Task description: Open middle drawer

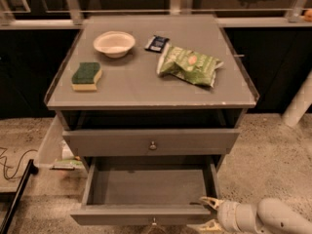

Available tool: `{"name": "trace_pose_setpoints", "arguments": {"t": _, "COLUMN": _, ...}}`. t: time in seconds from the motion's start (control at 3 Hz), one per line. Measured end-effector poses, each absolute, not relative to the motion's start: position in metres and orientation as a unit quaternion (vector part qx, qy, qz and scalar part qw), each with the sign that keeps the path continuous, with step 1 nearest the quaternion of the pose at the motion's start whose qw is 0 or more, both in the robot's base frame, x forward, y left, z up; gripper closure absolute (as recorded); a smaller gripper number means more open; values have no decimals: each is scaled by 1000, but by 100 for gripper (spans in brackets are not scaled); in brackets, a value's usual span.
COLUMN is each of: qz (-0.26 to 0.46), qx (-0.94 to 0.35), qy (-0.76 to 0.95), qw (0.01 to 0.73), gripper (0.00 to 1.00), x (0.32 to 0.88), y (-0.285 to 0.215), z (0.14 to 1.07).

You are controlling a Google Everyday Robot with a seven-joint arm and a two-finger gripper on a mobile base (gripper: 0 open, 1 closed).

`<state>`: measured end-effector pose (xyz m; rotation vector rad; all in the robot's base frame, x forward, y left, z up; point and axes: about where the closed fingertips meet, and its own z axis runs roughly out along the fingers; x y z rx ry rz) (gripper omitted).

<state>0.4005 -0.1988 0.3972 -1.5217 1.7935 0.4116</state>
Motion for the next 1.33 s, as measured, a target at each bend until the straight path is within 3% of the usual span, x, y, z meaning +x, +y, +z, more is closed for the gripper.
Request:
{"name": "trace_pose_setpoints", "arguments": {"t": 0.33, "qz": 160, "qx": -592, "qy": 699, "qw": 368, "gripper": 15, "x": 400, "y": -199, "z": 400}}
{"name": "trace_pose_setpoints", "arguments": {"t": 1.33, "qz": 174, "qx": -577, "qy": 709, "qw": 365, "gripper": 85, "x": 391, "y": -207, "z": 400}}
